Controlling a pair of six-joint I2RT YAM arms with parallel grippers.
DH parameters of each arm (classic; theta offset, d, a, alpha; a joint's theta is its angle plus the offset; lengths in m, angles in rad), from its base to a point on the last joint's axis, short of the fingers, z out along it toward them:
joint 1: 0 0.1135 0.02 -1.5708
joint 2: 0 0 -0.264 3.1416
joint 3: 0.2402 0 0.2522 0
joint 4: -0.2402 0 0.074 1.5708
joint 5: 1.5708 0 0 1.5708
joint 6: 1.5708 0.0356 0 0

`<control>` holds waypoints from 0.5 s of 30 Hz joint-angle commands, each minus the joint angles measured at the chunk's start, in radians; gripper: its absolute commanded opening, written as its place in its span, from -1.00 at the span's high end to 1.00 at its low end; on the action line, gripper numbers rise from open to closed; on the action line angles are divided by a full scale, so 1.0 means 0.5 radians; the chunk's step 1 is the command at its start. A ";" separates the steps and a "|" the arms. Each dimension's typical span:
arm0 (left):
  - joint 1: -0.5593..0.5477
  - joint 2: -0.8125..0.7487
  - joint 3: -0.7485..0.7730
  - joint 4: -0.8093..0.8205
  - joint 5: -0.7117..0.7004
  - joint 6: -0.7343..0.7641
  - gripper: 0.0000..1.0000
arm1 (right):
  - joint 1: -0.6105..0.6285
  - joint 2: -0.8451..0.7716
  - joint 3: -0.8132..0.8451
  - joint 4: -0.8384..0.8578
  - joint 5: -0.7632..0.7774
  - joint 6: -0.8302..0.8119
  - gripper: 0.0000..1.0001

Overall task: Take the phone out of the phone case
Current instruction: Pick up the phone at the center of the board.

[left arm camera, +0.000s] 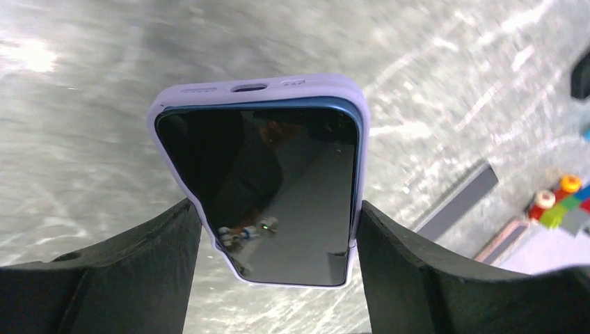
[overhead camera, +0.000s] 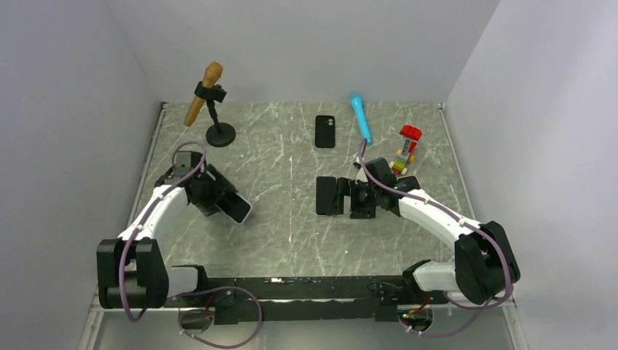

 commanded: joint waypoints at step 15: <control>-0.689 -0.133 0.303 0.178 0.747 -1.176 1.00 | 0.395 -0.218 0.301 0.360 -0.101 -0.079 -0.98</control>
